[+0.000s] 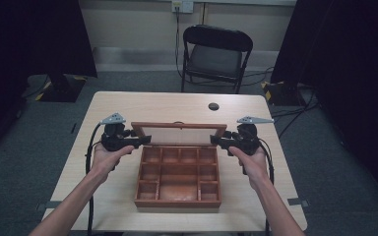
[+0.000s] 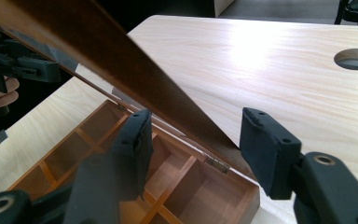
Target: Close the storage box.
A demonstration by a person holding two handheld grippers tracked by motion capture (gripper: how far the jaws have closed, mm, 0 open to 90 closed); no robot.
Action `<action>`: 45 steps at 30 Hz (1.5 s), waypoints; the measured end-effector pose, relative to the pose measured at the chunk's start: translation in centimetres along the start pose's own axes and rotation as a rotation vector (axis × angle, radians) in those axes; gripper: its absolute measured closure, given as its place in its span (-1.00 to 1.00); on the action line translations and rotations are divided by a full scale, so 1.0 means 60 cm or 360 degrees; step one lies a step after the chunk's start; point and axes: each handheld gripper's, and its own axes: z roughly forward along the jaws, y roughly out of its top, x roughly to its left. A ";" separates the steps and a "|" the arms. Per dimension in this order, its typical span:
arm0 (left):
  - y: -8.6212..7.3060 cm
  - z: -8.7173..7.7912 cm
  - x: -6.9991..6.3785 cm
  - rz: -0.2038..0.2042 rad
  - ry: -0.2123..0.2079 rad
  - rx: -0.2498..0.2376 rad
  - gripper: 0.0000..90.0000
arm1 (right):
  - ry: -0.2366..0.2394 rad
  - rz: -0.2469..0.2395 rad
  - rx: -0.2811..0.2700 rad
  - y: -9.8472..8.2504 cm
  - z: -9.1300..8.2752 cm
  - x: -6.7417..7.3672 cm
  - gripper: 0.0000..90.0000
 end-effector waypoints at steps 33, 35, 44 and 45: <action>-0.041 -0.019 -0.019 0.0004 0.0030 0.0074 -0.25 | 0.0028 0.0028 0.0078 -0.048 -0.013 0.019 -0.18; -0.041 -0.019 -0.021 0.0002 0.0041 0.0088 -0.32 | 0.0032 0.0033 0.0089 -0.051 -0.013 0.020 -0.19; -0.061 -0.022 -0.022 -0.0015 0.0096 0.0125 -0.47 | 0.0028 0.0037 0.0131 -0.064 -0.012 0.024 -0.27; -0.063 -0.021 -0.022 -0.0017 0.0096 0.0131 -0.49 | 0.0027 0.0035 0.0132 -0.064 -0.012 0.025 -0.27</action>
